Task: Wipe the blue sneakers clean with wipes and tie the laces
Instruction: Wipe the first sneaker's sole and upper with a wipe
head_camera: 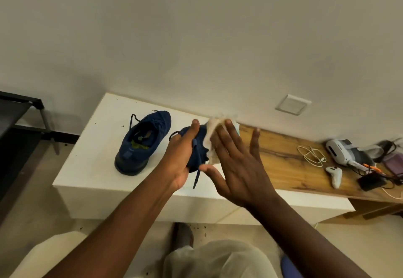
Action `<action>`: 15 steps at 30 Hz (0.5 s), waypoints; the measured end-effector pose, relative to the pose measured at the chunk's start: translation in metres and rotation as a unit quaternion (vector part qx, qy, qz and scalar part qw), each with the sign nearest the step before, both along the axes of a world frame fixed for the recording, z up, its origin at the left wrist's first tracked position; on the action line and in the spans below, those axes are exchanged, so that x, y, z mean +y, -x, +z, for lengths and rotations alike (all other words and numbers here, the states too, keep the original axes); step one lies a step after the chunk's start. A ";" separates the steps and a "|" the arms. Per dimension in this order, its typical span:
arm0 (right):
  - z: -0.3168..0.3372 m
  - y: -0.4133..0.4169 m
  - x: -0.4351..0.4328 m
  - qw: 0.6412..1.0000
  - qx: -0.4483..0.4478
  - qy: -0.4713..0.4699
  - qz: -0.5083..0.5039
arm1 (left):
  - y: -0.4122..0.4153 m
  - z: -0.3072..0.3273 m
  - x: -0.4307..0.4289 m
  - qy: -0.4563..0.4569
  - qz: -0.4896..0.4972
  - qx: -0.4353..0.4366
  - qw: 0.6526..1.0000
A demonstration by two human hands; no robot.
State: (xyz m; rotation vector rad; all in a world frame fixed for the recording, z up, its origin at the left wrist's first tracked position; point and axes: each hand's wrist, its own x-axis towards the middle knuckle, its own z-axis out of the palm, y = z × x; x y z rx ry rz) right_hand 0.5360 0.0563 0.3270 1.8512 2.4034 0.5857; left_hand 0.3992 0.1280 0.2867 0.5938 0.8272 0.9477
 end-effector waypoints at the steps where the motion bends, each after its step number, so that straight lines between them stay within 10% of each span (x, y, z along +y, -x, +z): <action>1: 0.012 0.004 0.013 1.000 0.009 0.014 -0.009 | -0.003 0.001 -0.005 -0.010 -0.008 0.009 1.000; 5: 0.037 0.012 0.052 0.984 0.093 0.144 -0.056 | -0.014 -0.001 -0.017 -0.008 -0.018 -0.002 1.000; 15: -0.003 -0.006 -0.024 1.000 -0.012 0.020 -0.019 | -0.004 0.002 -0.008 -0.019 -0.008 0.027 0.999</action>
